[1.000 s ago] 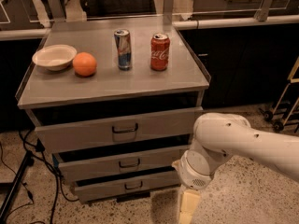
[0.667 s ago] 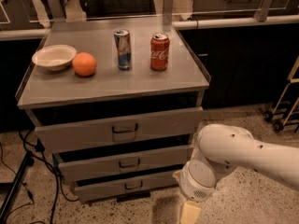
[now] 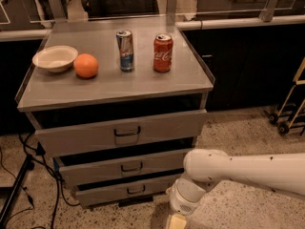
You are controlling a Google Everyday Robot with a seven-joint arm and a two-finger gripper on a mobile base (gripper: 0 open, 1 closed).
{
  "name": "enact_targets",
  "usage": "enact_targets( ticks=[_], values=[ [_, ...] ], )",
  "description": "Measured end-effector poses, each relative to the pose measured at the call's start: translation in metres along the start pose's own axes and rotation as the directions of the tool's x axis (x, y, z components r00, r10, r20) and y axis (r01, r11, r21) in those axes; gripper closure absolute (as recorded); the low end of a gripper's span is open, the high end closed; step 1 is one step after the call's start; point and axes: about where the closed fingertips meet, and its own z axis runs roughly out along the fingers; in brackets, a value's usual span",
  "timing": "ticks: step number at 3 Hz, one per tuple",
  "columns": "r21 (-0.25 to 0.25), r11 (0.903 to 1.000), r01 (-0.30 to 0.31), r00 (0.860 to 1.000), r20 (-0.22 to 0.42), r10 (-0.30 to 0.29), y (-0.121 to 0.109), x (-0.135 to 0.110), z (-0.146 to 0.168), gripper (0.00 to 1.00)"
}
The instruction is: Open bottom drawer
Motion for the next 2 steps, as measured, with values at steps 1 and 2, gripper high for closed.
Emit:
enact_targets(
  ticks=[1, 2],
  values=[
    [0.000, 1.0000, 0.000, 1.000, 0.000, 0.000, 0.000, 0.000, 0.000, 0.00],
    [-0.006, 0.9998, -0.017, 1.000, 0.018, 0.017, -0.006, 0.002, 0.027, 0.00]
  ],
)
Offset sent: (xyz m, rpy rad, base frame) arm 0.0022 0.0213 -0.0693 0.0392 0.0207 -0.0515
